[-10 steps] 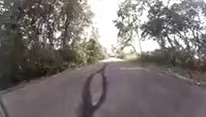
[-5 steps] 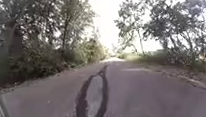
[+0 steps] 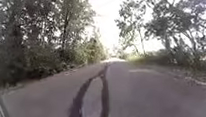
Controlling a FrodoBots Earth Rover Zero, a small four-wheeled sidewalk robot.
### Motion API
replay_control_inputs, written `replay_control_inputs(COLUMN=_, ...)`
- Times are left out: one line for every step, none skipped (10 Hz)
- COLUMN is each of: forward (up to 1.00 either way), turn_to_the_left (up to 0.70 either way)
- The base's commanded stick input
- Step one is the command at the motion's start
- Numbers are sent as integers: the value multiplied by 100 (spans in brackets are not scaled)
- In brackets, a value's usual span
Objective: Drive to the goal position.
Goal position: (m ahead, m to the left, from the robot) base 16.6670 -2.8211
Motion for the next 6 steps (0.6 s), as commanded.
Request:
replay_control_inputs(forward=70, turn_to_the_left=-15)
replay_control_inputs(forward=70, turn_to_the_left=-30)
replay_control_inputs(forward=70, turn_to_the_left=-24)
replay_control_inputs(forward=70, turn_to_the_left=-19)
replay_control_inputs(forward=70, turn_to_the_left=-12)
replay_control_inputs(forward=70, turn_to_the_left=0)
